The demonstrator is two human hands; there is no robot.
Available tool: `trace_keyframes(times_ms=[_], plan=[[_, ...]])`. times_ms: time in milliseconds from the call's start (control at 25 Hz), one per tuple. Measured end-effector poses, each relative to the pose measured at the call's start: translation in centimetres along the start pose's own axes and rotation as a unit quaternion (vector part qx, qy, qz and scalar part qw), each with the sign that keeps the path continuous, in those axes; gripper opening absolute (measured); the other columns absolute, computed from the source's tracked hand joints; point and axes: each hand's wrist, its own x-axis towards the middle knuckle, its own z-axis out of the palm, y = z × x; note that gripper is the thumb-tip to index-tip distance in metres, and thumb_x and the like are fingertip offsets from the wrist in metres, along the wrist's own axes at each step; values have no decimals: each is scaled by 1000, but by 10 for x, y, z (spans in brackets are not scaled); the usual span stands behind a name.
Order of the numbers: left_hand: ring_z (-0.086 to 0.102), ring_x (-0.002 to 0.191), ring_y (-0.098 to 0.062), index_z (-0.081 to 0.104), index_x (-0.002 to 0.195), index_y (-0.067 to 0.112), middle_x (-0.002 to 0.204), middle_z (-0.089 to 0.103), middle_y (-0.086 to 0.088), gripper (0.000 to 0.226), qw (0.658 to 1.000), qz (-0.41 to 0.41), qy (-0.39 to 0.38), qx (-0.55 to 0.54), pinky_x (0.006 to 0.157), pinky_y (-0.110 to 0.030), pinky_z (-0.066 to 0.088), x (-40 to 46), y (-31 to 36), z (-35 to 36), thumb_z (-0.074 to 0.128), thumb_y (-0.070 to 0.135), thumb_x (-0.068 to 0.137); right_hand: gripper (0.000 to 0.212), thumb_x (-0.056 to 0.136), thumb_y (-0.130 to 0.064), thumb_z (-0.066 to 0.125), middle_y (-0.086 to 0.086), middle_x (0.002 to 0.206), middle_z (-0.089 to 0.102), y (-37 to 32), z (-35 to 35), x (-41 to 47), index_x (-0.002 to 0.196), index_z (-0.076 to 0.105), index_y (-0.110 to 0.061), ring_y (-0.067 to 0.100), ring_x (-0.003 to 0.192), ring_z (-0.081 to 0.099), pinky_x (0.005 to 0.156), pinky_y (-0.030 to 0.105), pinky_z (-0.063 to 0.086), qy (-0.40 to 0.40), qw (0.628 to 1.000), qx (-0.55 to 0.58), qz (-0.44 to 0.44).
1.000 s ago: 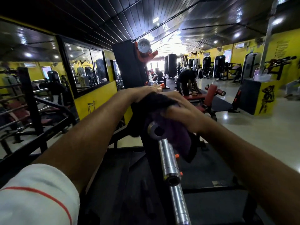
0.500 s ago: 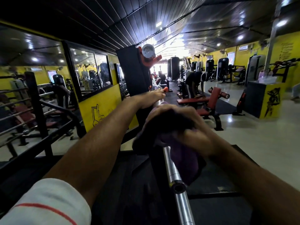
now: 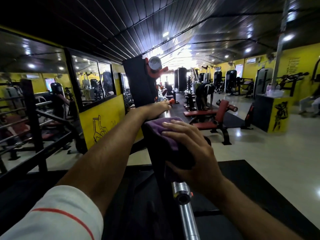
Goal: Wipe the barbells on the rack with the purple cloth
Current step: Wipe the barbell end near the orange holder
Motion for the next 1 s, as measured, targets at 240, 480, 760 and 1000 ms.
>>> trace_keyframes(times_ms=[240, 480, 760, 1000], plan=[[50, 120, -20, 55, 127, 12, 133, 53, -10, 48, 1000, -20, -4, -23, 110, -40, 34, 29, -23, 6, 33, 49, 103, 65, 75, -7, 83, 1, 147, 52, 6, -22, -53, 134, 58, -13, 11, 132, 54, 103, 31, 51, -10, 997, 23, 66], [64, 88, -25, 61, 90, 18, 100, 60, -5, 33, 971, -192, 144, -18, 69, -20, 43, 1, -58, 54, 57, 50, 85, 50, 79, -23, 78, -6, 116, 51, 58, -51, -85, 122, 54, -30, 7, 97, 59, 76, 32, 58, -34, 966, 48, 251], [61, 116, -26, 66, 125, 20, 120, 67, -4, 35, 987, -127, 53, 77, 96, -31, 47, -30, 21, 186, 55, 40, 99, 43, 79, -44, 66, -8, 101, 63, 145, -158, -175, 118, 60, -29, 8, 86, 64, 72, 36, 58, -159, 916, 16, 368], [65, 112, -17, 56, 138, 27, 124, 66, 3, 50, 982, -114, -145, 37, 98, -39, 53, -10, 46, 399, 63, 45, 91, 49, 79, -64, 71, -10, 105, 65, 197, -252, -331, 112, 62, -29, 14, 98, 65, 78, 32, 54, -248, 801, -111, 533]])
